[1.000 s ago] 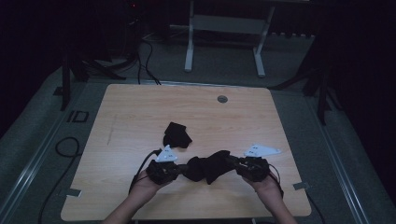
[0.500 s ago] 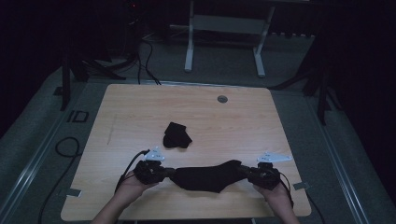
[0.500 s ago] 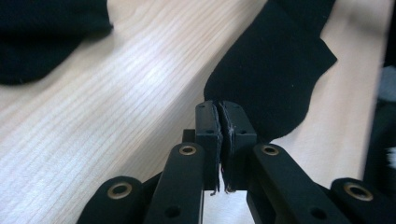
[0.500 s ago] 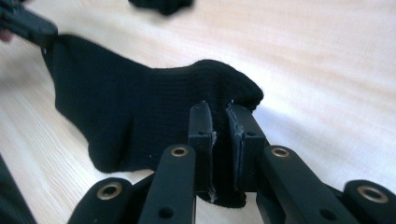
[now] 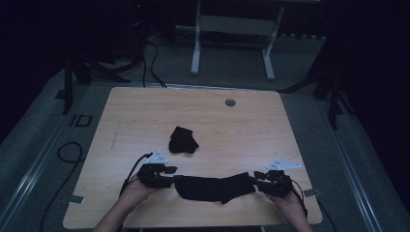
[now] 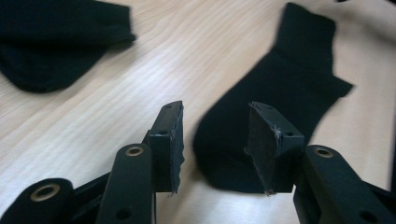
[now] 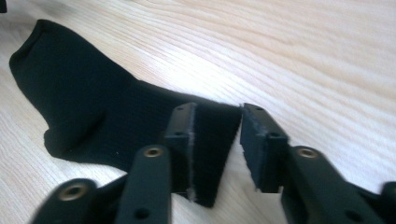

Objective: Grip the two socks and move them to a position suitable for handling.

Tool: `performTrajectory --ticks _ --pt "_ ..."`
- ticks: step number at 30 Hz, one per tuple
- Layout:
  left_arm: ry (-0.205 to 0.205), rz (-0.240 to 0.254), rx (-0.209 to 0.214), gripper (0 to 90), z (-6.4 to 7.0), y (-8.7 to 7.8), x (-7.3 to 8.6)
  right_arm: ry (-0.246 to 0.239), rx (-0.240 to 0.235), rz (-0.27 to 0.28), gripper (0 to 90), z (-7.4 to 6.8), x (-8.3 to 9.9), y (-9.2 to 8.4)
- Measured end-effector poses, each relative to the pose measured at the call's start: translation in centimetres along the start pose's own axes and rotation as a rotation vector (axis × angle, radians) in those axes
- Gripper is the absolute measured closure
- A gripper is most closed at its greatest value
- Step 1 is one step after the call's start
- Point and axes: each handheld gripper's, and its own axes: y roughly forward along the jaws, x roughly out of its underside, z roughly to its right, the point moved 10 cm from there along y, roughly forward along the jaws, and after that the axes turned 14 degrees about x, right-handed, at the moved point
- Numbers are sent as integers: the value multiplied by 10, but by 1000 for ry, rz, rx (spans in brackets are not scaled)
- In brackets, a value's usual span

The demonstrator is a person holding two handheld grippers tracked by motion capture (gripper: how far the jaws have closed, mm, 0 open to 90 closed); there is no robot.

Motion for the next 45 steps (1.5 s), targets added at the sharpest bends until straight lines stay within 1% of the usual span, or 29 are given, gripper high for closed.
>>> performTrajectory --ticks 1,2,4,5,6,7,9,12,13,15,17,20,25,28,30,33,34,35,36,37,38,40,41,42,43,45 --pt "8 -7 9 625 4 2 1 -15 4 10 730 -2 -1 1" --pt "18 0 5 653 8 3 1 -22 5 18 783 -4 -3 2" --pt "25 -12 19 766 15 9 4 -29 3 20 863 -6 -3 6" --pt "26 -26 14 797 17 13 6 -39 -1 15 882 -7 -2 9" --pt "24 -49 23 842 19 16 10 -46 -8 7 896 -9 -1 12" --pt "27 -62 35 859 21 21 12 -53 -11 -2 897 -10 0 15" --pt "18 -91 40 886 20 28 19 -74 -17 -23 897 -13 4 21" --pt "-5 -102 36 888 15 33 25 -110 -7 -47 897 -14 10 30" --pt "-11 -108 34 888 13 34 28 -109 -4 -53 897 -14 12 32" --pt "-22 -97 33 893 11 35 29 -92 -13 -45 897 -13 14 33" --pt "-9 -101 14 893 9 34 29 -93 -12 -46 896 -13 16 31" --pt "-14 -96 20 894 9 33 30 -86 -18 -36 896 -17 21 27" --pt "-13 -101 46 894 13 33 32 -73 -16 -29 893 -20 27 21" --pt "-12 -100 44 893 13 33 32 -60 -8 -30 892 -21 29 19" --pt "-18 -96 51 891 13 33 32 -69 -8 -37 858 -22 28 19" --pt "-18 -87 59 877 14 33 33 -71 -35 -25 812 -25 23 18" --pt "-17 -85 65 847 15 32 32 -71 -40 -17 787 -26 19 17" --pt "-17 -85 65 836 15 32 32 -71 -40 -17 787 -26 19 17" --pt "-5 -65 73 807 18 29 29 -67 -54 16 746 -26 6 13" --pt "-6 -51 69 785 19 27 26 -73 -55 30 725 -26 0 12" --pt "-1 -37 71 724 20 25 24 -75 -55 44 705 -26 -7 10" --pt "12 -9 61 683 21 20 20 -77 -63 79 679 -27 -22 7" --pt "12 -9 61 618 21 20 20 -77 -63 79 679 -27 -22 7" --pt "19 10 49 618 20 17 19 -80 -65 99 674 -27 -29 7" --pt "23 20 47 593 19 14 19 -96 -78 118 638 -30 -41 7" --pt "30 47 26 537 15 9 19 -114 -87 131 609 -33 -53 11"
